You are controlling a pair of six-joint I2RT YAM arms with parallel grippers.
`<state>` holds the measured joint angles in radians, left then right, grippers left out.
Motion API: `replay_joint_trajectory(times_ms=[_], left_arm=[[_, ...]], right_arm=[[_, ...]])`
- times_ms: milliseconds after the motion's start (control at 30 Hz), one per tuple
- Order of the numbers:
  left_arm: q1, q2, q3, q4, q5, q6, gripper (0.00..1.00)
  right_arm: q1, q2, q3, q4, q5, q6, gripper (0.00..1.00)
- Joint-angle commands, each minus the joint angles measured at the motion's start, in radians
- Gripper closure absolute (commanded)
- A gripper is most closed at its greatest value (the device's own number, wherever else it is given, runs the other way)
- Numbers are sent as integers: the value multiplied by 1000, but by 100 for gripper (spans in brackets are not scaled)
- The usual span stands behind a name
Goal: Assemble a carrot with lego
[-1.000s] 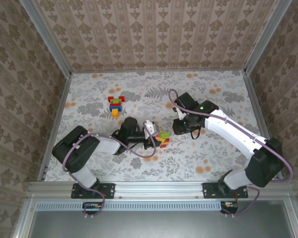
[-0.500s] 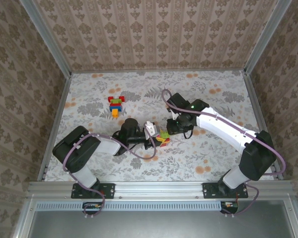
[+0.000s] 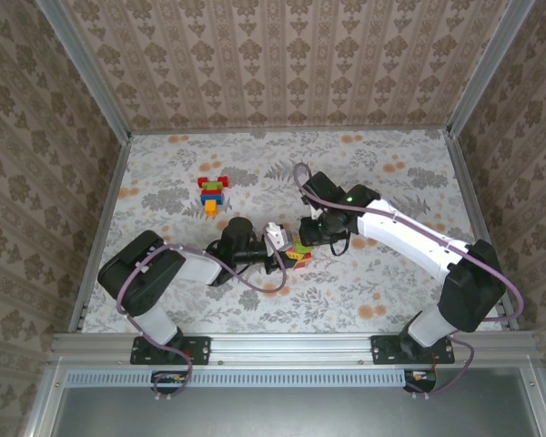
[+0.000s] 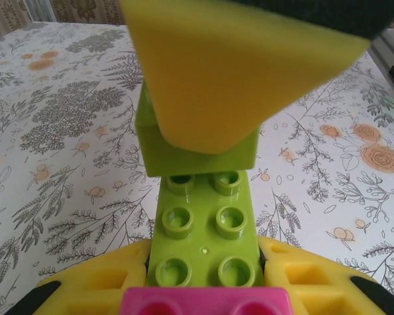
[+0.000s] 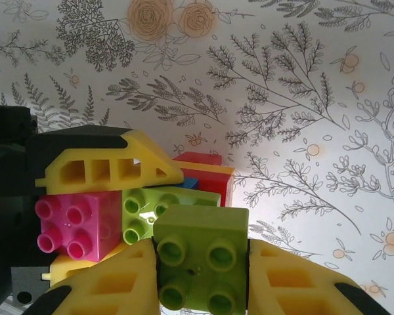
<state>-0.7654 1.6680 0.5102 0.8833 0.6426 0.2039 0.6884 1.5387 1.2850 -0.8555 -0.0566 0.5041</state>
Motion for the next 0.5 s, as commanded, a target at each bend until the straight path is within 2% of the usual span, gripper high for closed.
replay_joint_trajectory(times_ms=[0, 467], left_arm=[[-3, 32, -29, -56, -40, 39, 70], [-4, 43, -23, -66, -46, 45, 71]], right_arm=[[8, 11, -26, 18, 7, 37, 82], [20, 13, -65, 42, 59, 72, 82]])
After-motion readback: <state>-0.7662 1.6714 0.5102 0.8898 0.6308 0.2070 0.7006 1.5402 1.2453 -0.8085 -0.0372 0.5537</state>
